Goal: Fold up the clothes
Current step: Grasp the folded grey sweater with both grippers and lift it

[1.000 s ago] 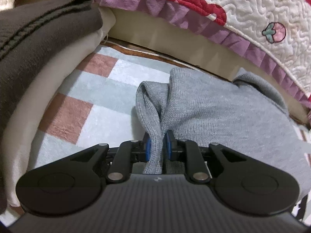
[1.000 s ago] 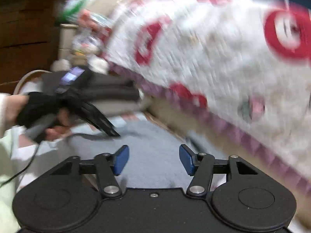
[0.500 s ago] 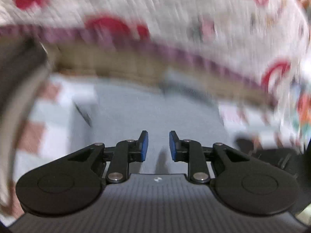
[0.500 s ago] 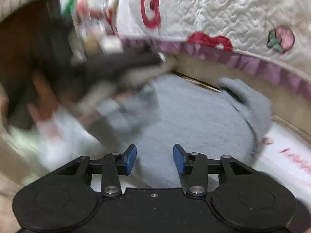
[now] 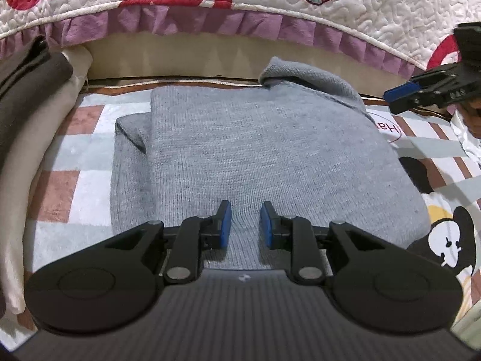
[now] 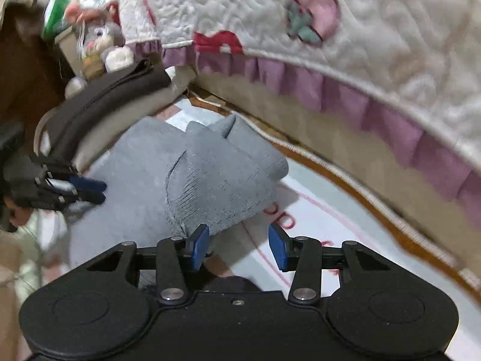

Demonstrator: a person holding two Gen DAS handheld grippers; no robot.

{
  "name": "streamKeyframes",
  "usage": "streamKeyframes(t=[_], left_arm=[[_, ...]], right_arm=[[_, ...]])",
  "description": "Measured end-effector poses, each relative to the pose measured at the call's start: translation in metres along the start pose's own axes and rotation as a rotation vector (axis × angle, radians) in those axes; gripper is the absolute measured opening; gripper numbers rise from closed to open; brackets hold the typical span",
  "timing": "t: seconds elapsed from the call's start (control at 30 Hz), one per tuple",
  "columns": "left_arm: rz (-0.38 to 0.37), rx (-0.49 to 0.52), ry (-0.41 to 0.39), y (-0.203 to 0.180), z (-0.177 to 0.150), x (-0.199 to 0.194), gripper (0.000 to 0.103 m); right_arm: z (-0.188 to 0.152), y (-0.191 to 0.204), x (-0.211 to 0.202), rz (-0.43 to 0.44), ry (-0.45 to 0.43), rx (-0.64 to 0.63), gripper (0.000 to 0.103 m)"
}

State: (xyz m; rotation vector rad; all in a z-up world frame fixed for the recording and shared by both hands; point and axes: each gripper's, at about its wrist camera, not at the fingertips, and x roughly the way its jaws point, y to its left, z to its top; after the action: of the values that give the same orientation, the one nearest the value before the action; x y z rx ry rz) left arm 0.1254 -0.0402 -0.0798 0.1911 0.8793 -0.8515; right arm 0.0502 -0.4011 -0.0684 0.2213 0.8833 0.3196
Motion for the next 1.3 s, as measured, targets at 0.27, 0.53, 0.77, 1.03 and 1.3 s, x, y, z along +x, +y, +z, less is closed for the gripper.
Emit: streamKeyframes(t=[0.27, 0.53, 0.77, 1.03, 1.3], left_arm=[[-0.047, -0.075, -0.006, 0.012, 0.001, 0.002, 0.022], [-0.022, -0.072, -0.015, 0.007, 0.001, 0.002, 0.022], [-0.018, -0.079, -0.019, 0.007, 0.0, 0.0, 0.022], [-0.021, -0.09, -0.019, 0.008, 0.002, 0.0, 0.022], [-0.021, -0.115, -0.016, 0.008, 0.005, -0.001, 0.022]], right_arm=[[-0.053, -0.097, 0.067, 0.392, -0.152, 0.752, 0.067], [-0.056, -0.056, 0.078, 0.39, -0.373, 0.653, 0.015], [-0.049, 0.007, 0.04, 0.027, -0.413, 0.303, 0.009], [-0.054, 0.094, 0.019, -0.126, -0.378, -0.196, 0.006], [-0.064, 0.173, 0.046, -0.311, -0.136, -0.689, 0.006]])
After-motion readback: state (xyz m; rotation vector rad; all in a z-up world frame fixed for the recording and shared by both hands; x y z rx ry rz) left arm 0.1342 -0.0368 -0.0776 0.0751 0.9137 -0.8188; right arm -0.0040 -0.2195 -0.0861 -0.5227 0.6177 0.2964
